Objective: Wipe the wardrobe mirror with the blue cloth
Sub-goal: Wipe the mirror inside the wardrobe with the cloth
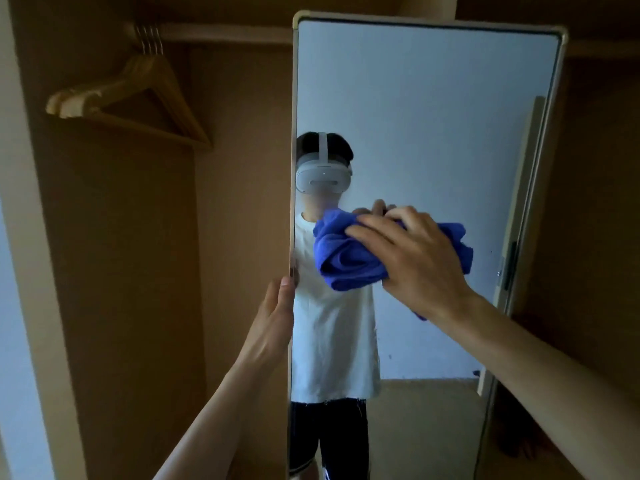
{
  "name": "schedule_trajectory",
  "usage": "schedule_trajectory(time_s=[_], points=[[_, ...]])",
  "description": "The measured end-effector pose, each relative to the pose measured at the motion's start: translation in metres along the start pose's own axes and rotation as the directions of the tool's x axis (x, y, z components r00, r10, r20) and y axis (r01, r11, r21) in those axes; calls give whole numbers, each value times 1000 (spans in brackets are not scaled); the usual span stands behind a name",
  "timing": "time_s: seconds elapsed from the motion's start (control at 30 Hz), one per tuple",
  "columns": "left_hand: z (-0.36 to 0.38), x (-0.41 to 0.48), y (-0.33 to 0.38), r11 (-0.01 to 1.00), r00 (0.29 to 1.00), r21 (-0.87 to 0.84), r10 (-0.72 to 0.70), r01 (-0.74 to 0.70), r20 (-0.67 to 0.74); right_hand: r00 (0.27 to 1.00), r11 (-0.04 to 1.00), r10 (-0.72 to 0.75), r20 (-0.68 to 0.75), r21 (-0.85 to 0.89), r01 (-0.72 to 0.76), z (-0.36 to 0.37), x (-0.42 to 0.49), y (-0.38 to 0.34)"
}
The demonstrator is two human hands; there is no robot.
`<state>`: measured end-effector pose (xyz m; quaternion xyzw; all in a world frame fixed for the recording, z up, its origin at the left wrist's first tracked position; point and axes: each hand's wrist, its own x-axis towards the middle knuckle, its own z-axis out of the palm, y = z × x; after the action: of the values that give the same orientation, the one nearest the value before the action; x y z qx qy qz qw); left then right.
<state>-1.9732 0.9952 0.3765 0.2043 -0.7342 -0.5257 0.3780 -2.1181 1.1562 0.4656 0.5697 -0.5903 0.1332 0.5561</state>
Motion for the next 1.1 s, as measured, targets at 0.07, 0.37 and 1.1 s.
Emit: schedule_trajectory(time_s=[0.07,0.37,1.1], points=[[0,-1,1,1000,1000,-23,7,-8,-11,999,999,45,2,-16,-45,-10,10,16],[14,-5,8,996,994,89,37,-28,-100,997,998,-51,62,41,48,35,-83,-30],[50,-23,18,979,957,198,19,41,-291,999,999,6,32,38,-7,4,-72,38]])
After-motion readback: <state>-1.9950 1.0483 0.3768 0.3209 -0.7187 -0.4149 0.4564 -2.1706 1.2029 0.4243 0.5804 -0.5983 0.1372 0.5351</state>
